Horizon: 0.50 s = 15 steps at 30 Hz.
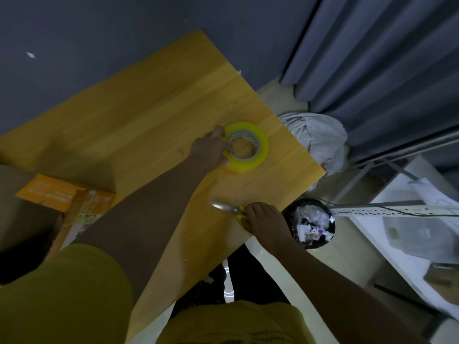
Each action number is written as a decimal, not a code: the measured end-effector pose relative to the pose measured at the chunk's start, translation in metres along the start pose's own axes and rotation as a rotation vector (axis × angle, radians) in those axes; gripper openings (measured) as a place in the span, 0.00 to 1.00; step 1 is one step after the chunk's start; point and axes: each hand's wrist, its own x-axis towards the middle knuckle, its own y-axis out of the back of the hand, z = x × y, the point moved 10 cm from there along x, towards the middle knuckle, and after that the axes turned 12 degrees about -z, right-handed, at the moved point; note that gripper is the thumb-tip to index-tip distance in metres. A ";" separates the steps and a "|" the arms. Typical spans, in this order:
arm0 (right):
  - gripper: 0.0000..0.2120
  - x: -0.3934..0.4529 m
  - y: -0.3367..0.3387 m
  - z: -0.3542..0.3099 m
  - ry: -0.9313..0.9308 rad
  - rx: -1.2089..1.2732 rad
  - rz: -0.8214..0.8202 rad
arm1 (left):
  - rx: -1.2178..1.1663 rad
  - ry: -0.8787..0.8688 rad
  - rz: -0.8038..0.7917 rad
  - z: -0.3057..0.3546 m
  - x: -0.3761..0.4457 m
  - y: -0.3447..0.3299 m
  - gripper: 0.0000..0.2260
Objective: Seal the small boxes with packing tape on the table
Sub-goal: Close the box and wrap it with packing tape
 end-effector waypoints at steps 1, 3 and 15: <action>0.15 0.003 0.000 0.005 -0.055 0.032 -0.025 | -0.010 -0.004 -0.004 0.000 -0.001 -0.001 0.20; 0.12 0.013 0.003 0.009 -0.067 0.069 -0.047 | -0.026 -0.019 -0.015 -0.001 -0.003 -0.003 0.20; 0.11 0.065 0.044 0.030 -0.010 0.372 -0.044 | -0.626 0.162 0.081 -0.032 -0.030 -0.046 0.33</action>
